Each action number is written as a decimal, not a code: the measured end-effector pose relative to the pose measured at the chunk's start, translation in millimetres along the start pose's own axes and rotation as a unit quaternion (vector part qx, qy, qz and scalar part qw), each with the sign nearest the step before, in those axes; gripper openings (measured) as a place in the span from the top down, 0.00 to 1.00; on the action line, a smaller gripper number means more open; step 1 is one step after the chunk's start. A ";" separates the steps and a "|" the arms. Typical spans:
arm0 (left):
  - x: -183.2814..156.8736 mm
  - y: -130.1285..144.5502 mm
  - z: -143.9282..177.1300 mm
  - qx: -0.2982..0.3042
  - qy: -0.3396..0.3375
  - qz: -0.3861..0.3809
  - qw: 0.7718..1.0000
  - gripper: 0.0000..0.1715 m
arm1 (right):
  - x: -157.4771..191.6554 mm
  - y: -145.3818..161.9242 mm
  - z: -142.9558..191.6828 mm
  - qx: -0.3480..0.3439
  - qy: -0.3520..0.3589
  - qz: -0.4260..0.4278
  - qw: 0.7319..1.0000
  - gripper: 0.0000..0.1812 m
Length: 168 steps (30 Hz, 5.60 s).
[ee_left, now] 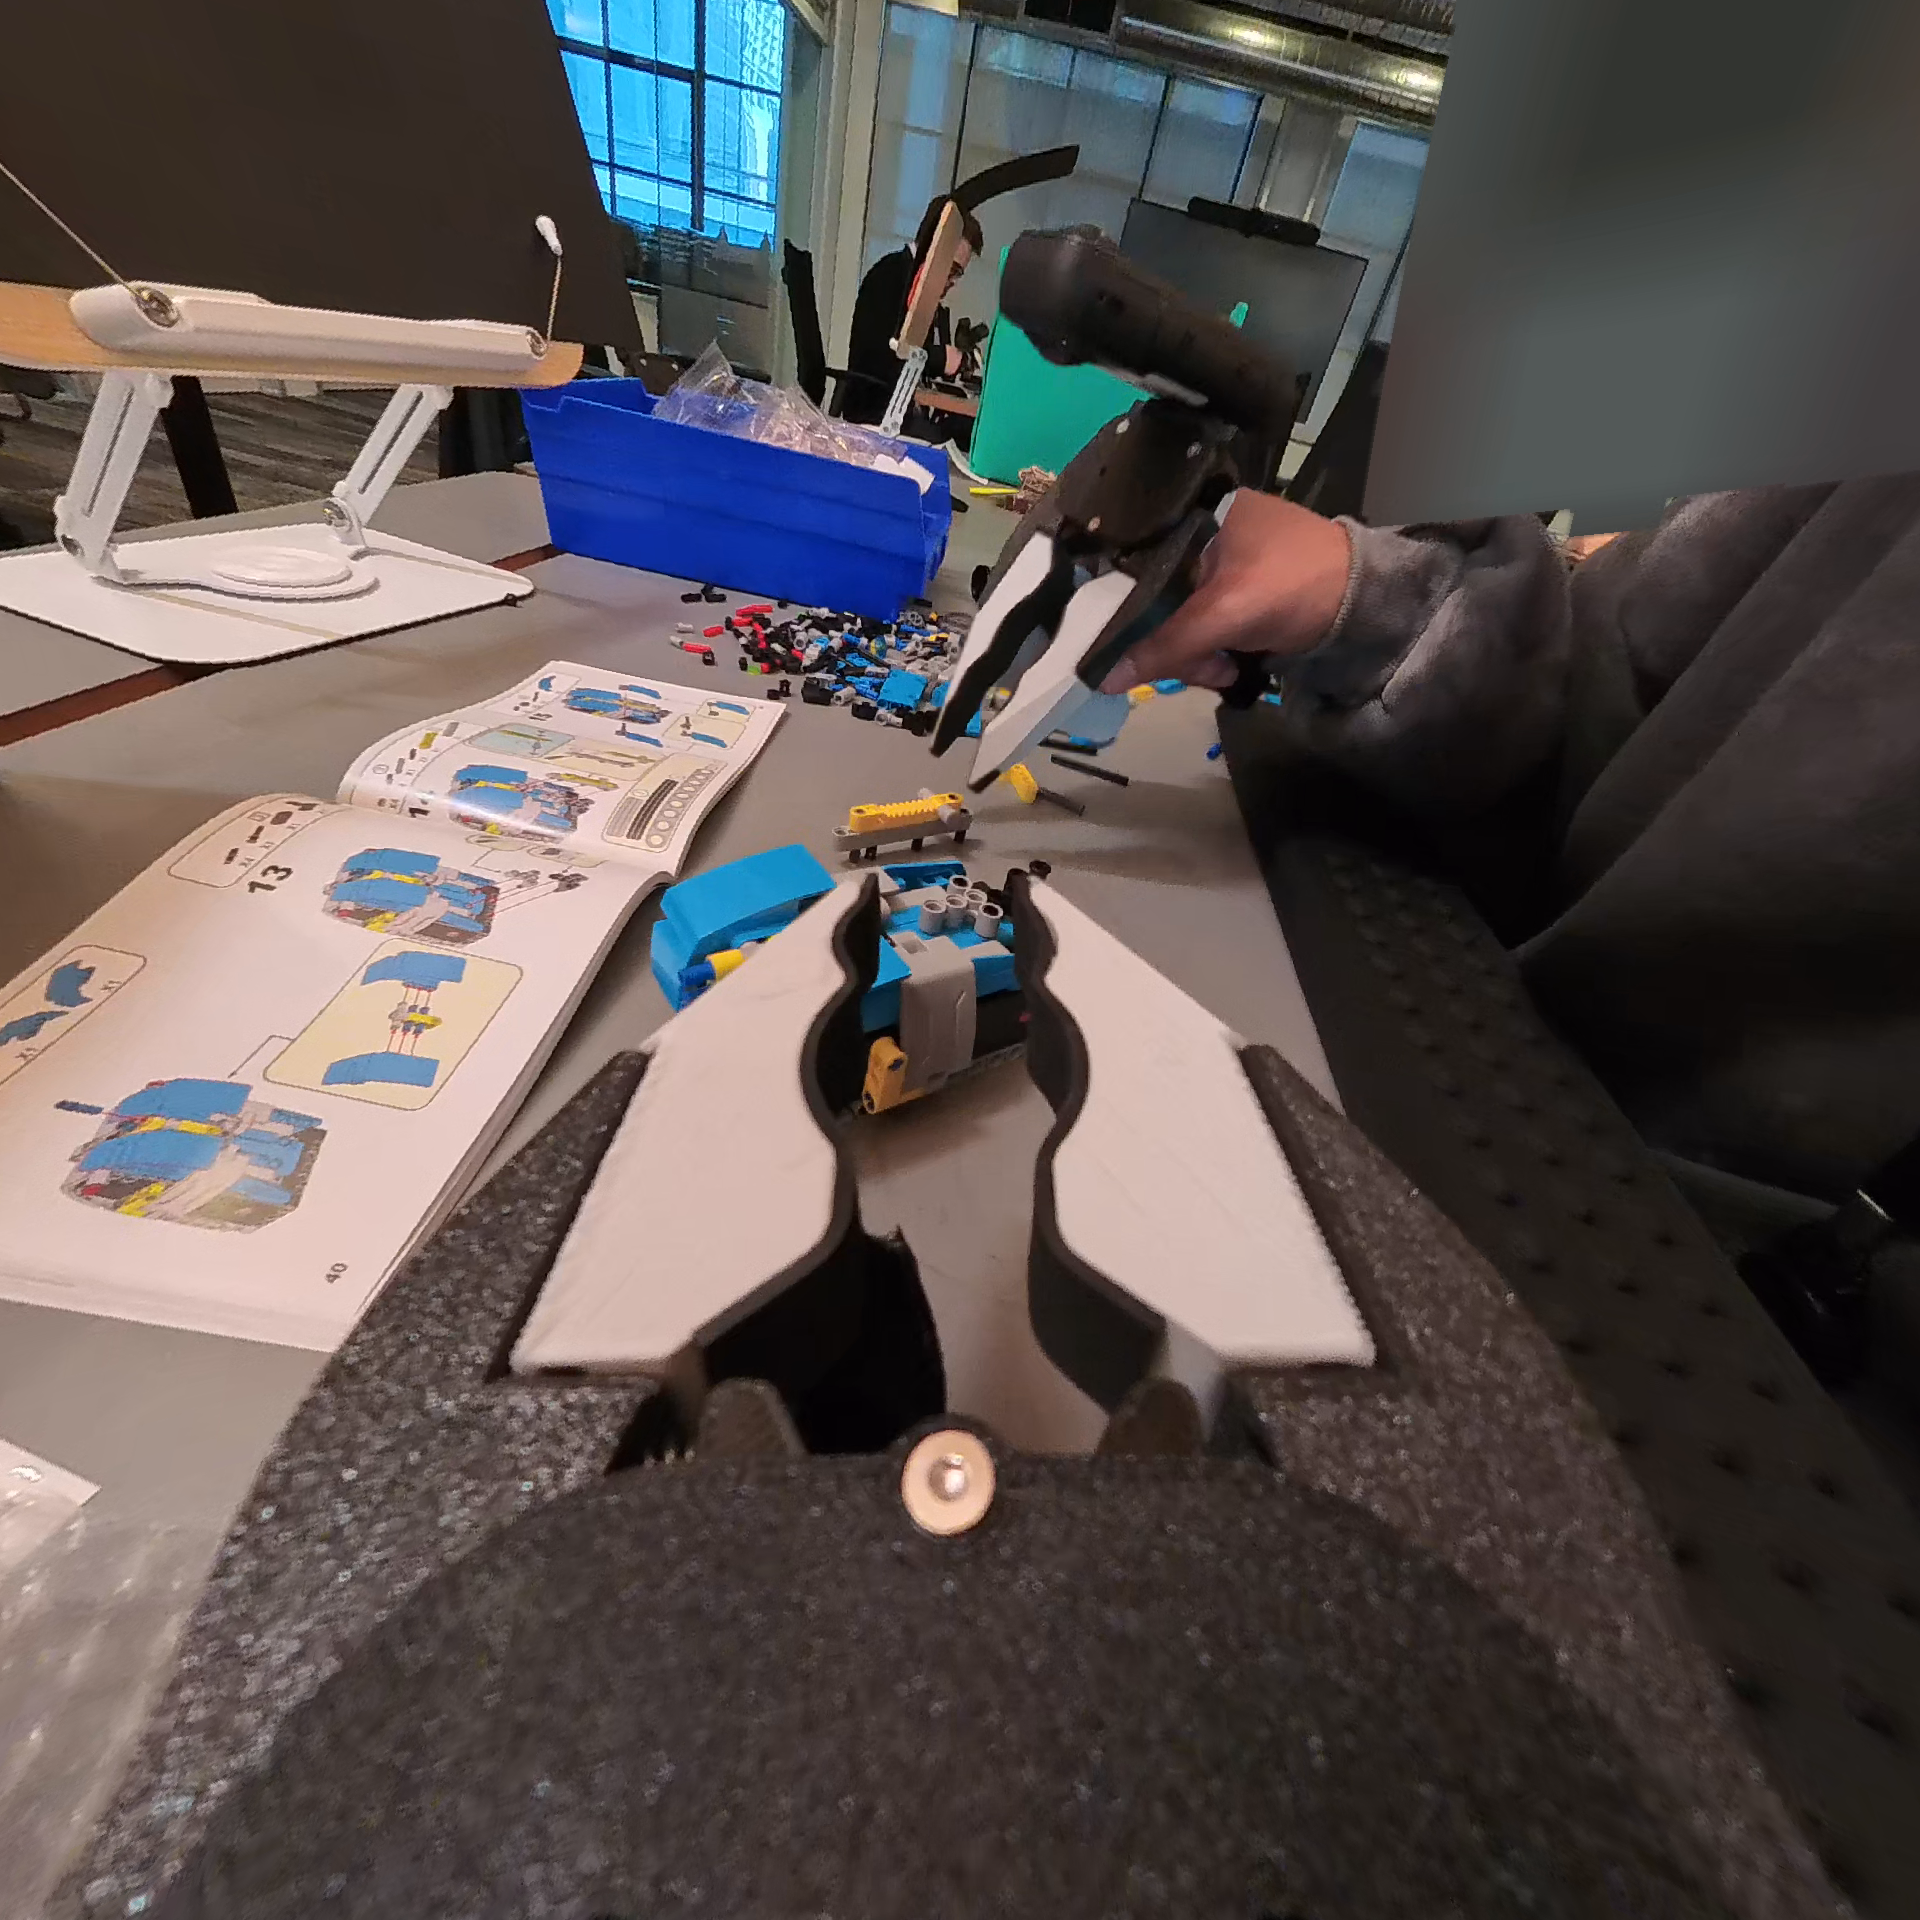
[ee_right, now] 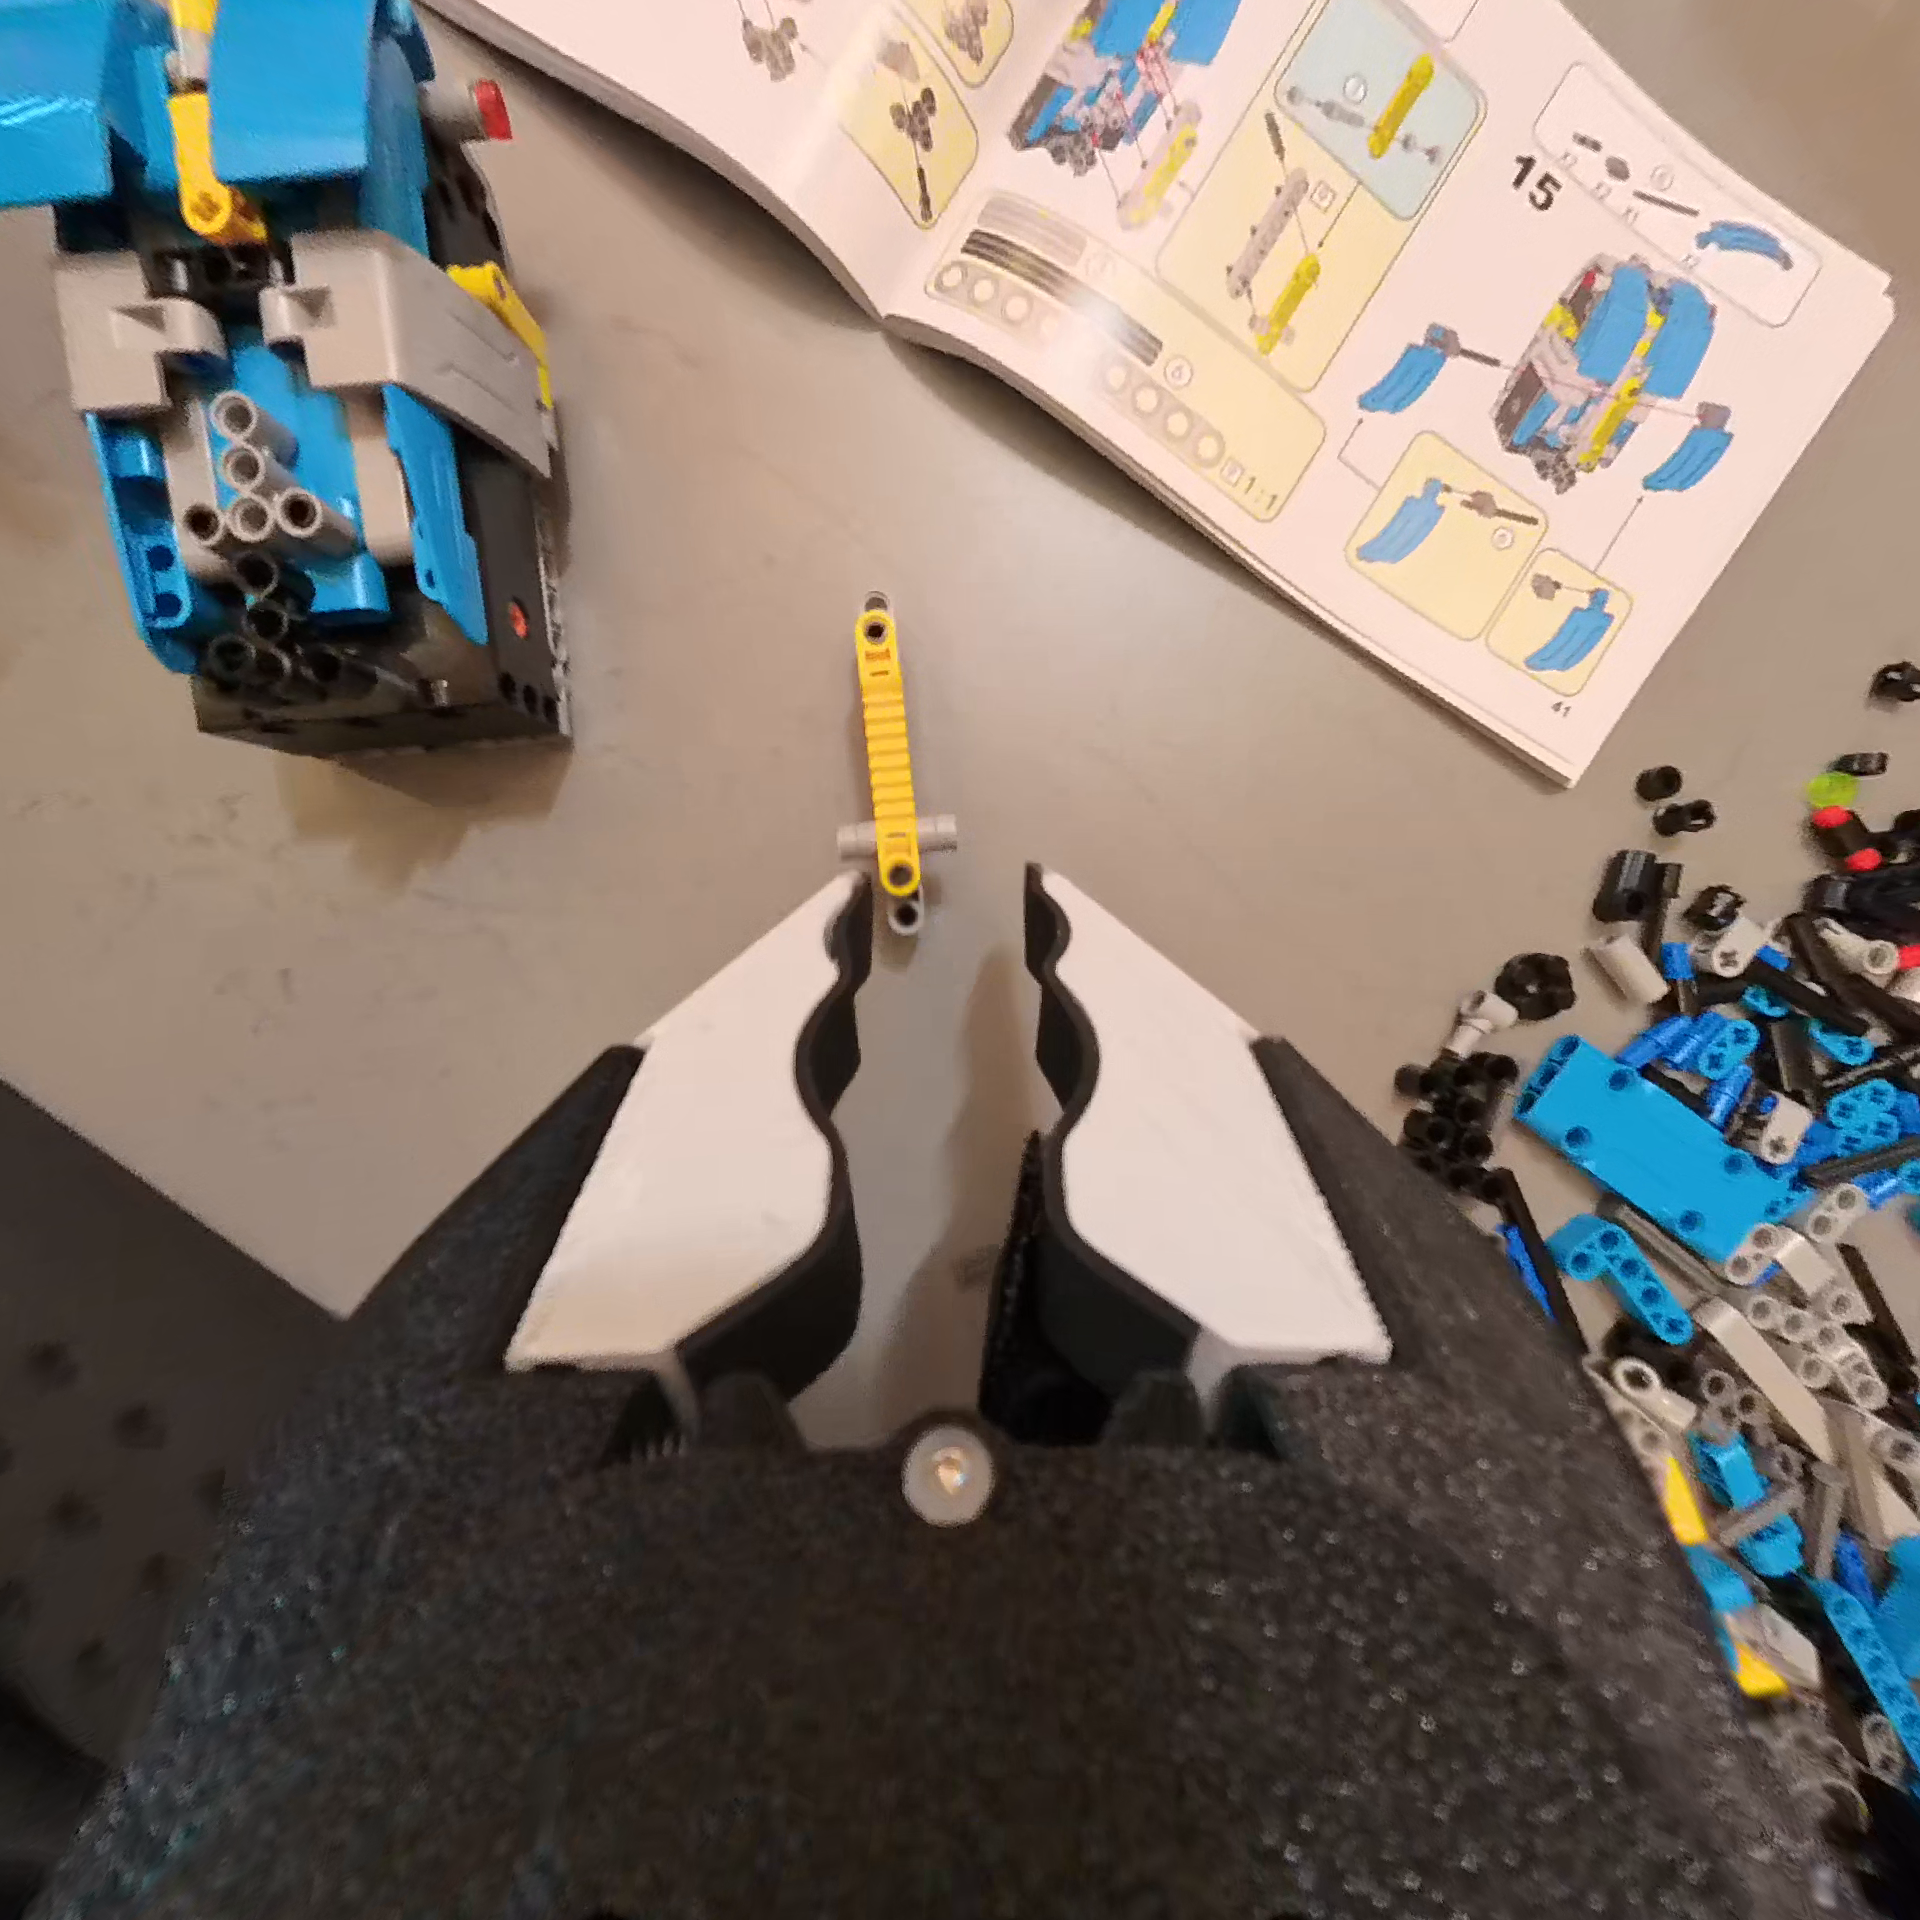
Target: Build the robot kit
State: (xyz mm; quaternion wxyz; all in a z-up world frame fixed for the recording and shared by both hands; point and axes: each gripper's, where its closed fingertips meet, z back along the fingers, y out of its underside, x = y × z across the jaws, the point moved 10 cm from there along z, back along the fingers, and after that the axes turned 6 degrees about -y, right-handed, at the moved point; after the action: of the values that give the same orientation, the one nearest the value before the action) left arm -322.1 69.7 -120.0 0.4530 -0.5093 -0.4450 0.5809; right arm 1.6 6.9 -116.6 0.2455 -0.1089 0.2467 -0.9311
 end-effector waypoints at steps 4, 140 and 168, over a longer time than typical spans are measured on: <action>0.3 0.2 0.0 0.002 0.001 0.004 1.000 0.86 | -4.4 2.2 7.8 -0.002 -0.007 -0.007 1.000 0.86; 31.3 -15.4 -62.7 0.229 0.007 -0.054 0.972 1.00 | 111.2 -82.2 -27.3 0.094 -0.023 0.014 0.995 0.96; 31.9 -14.5 -65.6 0.250 0.009 -0.043 0.967 1.00 | 101.2 -95.4 1.4 0.026 -0.027 0.035 0.999 0.80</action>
State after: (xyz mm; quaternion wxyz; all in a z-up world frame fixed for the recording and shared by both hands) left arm -258.1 107.4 -117.4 0.5942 -0.3656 -0.3033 0.6490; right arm -123.0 26.9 -58.3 0.2868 -0.1188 0.2195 -0.9249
